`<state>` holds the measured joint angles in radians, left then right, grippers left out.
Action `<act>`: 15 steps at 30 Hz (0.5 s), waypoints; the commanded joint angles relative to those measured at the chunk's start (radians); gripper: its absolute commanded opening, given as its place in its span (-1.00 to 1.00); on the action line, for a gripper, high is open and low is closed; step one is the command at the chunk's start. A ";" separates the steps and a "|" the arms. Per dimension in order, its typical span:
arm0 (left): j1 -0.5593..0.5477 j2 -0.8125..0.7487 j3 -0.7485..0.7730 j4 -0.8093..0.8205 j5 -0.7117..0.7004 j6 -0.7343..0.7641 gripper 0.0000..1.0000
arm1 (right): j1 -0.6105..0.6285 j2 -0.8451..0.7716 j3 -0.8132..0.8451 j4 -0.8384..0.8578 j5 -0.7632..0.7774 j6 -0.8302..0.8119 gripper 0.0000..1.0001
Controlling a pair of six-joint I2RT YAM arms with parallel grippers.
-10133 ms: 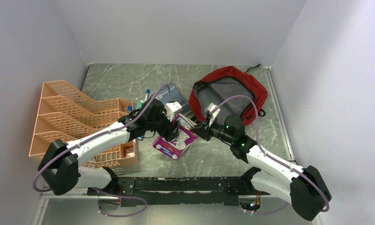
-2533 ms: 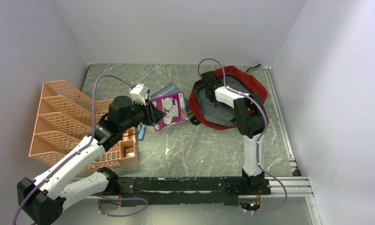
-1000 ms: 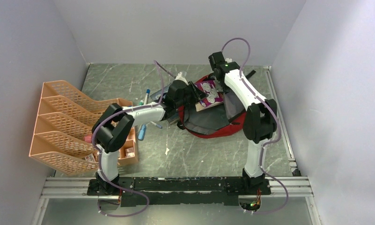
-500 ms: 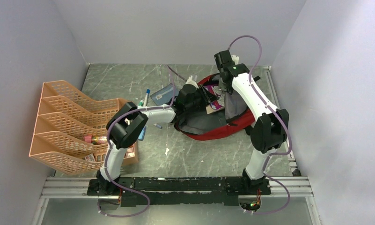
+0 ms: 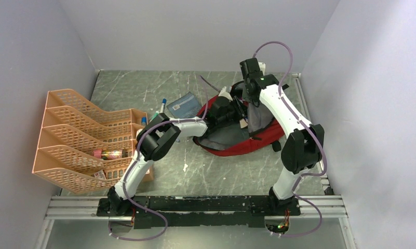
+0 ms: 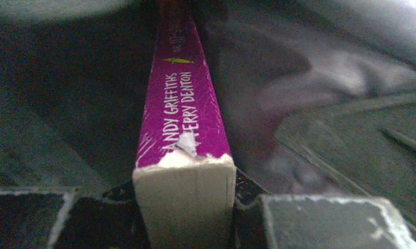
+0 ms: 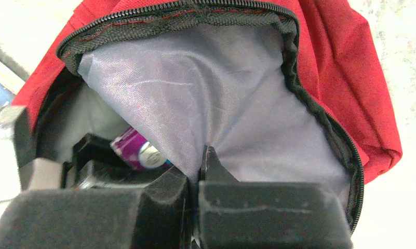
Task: Pack the student bag
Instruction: Place the book in the student bag.
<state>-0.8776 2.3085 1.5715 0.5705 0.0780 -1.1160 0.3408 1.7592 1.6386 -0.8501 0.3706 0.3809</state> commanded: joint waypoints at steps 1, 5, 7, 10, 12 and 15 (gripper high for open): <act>-0.020 0.039 0.117 0.158 0.047 -0.006 -0.90 | 0.000 -0.062 -0.030 0.096 -0.051 -0.006 -1.00; -0.037 0.075 0.147 0.154 0.009 0.011 -0.90 | 0.002 -0.081 -0.059 0.137 -0.098 -0.016 -1.00; -0.039 0.103 0.173 0.155 -0.002 -0.001 -0.90 | 0.006 -0.080 -0.060 0.140 -0.107 -0.017 -1.00; -0.038 0.155 0.224 0.147 -0.013 -0.022 -0.90 | 0.011 -0.077 -0.067 0.143 -0.117 -0.020 -1.00; -0.039 0.184 0.269 0.121 -0.015 -0.023 -0.90 | 0.014 -0.079 -0.074 0.147 -0.122 -0.020 -1.00; -0.043 0.208 0.338 0.025 -0.040 0.003 -0.90 | 0.014 -0.086 -0.078 0.156 -0.119 -0.020 -1.00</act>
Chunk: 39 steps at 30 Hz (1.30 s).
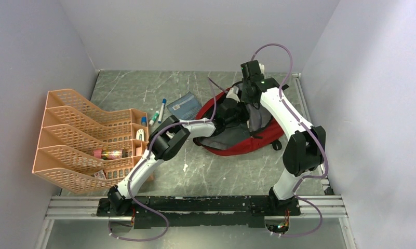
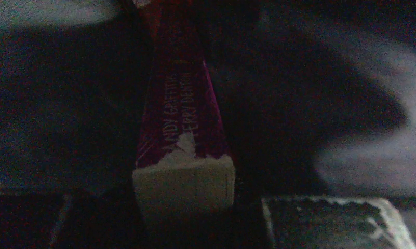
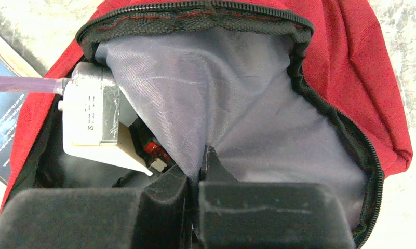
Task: Pack the student bag
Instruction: Place the book in the student bag.
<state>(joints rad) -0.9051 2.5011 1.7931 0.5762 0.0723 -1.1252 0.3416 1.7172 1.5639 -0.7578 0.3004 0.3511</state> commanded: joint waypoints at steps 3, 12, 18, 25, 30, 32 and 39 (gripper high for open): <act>-0.017 0.038 0.147 -0.014 -0.044 0.010 -0.90 | 0.014 -0.056 -0.013 0.078 -0.038 0.011 -1.00; -0.020 0.038 0.172 -0.131 -0.064 0.057 -0.19 | 0.013 -0.072 -0.066 0.121 -0.038 0.010 -1.00; -0.018 -0.007 0.135 -0.153 -0.051 0.097 0.59 | 0.012 -0.069 -0.076 0.135 -0.025 0.010 -1.00; 0.011 -0.086 0.046 -0.149 -0.059 0.112 0.94 | 0.006 -0.078 -0.096 0.153 -0.002 0.002 -1.00; 0.044 -0.142 -0.015 -0.154 -0.030 0.110 0.95 | 0.004 -0.074 -0.101 0.154 0.000 0.000 -1.00; 0.054 -0.171 -0.060 -0.142 -0.024 0.118 0.95 | 0.004 -0.077 -0.108 0.160 0.005 0.005 -1.00; 0.084 -0.280 -0.191 -0.106 0.054 0.136 0.95 | 0.003 -0.083 -0.141 0.176 0.036 0.010 -0.99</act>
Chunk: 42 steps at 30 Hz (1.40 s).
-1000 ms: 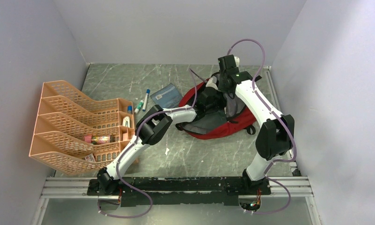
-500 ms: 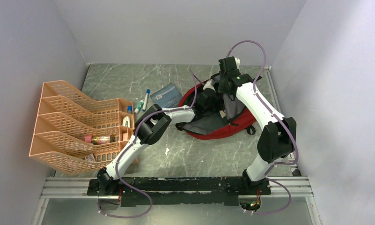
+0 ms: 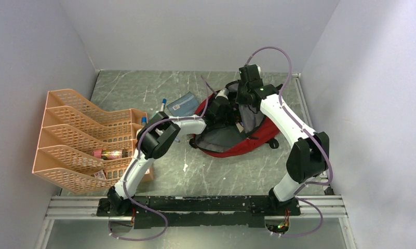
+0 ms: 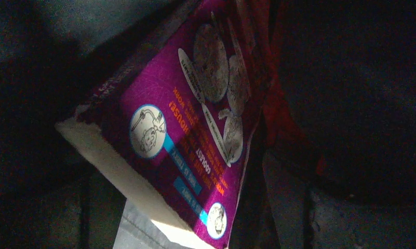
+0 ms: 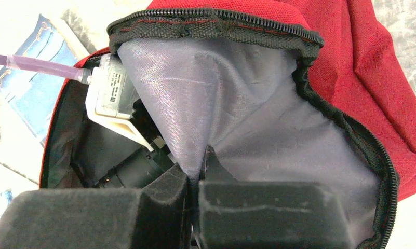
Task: Pack the student bag
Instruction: Place the book in the student bag.
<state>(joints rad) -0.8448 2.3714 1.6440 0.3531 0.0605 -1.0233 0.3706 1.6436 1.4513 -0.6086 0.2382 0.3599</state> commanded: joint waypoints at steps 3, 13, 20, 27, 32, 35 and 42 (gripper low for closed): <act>0.026 -0.205 -0.074 0.105 0.092 0.061 0.95 | -0.028 -0.004 -0.031 0.026 0.124 -0.004 -0.99; 0.035 -0.400 -0.268 0.089 0.124 0.052 0.95 | -0.039 -0.010 -0.049 0.036 0.182 -0.019 -0.99; 0.046 -0.523 -0.371 -0.039 0.091 0.135 0.95 | -0.045 -0.005 -0.048 0.041 0.209 -0.025 -0.98; 0.059 -0.731 -0.400 -0.314 -0.048 0.315 0.95 | -0.054 0.034 -0.015 0.053 0.322 -0.099 -0.96; 0.113 -0.892 -0.481 -0.487 -0.171 0.398 0.96 | -0.064 0.067 0.003 0.119 0.409 -0.218 -0.93; 0.186 -0.974 -0.544 -0.545 -0.185 0.418 0.96 | -0.067 0.079 -0.003 0.196 0.471 -0.311 -0.92; 0.302 -1.063 -0.626 -0.635 -0.189 0.453 0.96 | -0.088 0.122 0.027 0.288 0.589 -0.488 -0.90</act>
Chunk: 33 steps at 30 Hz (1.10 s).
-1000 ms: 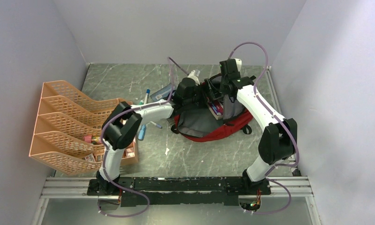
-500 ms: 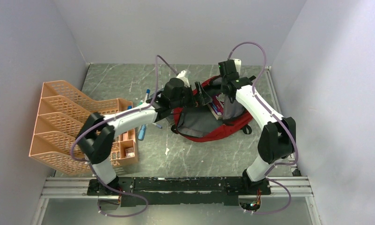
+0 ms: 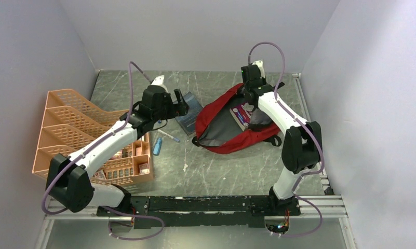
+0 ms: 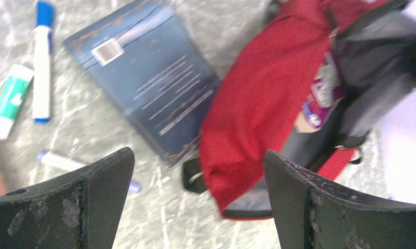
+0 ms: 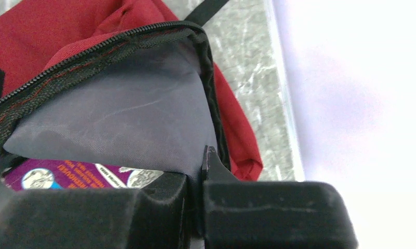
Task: Pack the student bag
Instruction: Place the book in the student bag, then pick up the book from the center of the board.
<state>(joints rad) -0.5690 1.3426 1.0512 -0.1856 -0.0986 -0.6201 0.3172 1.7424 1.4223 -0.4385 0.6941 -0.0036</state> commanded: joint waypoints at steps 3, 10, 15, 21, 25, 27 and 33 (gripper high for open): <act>0.037 -0.032 -0.045 -0.116 -0.041 0.054 0.96 | -0.044 0.028 0.075 0.114 0.121 -0.144 -0.87; 0.047 0.013 -0.049 -0.124 -0.019 0.035 0.96 | -0.046 0.011 0.059 0.037 -0.060 -0.076 -0.41; 0.050 0.041 -0.035 -0.136 -0.016 0.024 0.96 | -0.044 -0.010 0.083 -0.060 -0.183 0.065 -0.12; 0.066 0.037 -0.045 -0.115 -0.034 0.011 0.96 | -0.044 -0.043 0.151 -0.165 -0.195 0.152 0.04; 0.074 0.049 -0.044 -0.101 -0.020 0.001 0.96 | -0.043 -0.116 0.141 -0.160 -0.201 0.186 0.20; 0.076 0.067 -0.038 -0.101 -0.013 -0.005 0.96 | -0.040 -0.152 0.135 -0.146 -0.227 0.208 0.26; 0.084 0.101 -0.050 -0.075 0.003 -0.048 0.96 | -0.014 -0.185 0.127 -0.039 -0.575 0.283 0.28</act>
<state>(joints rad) -0.4980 1.4284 1.0046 -0.3027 -0.1184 -0.6304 0.2852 1.5612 1.5356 -0.5587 0.3790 0.2077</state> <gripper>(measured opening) 0.979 0.637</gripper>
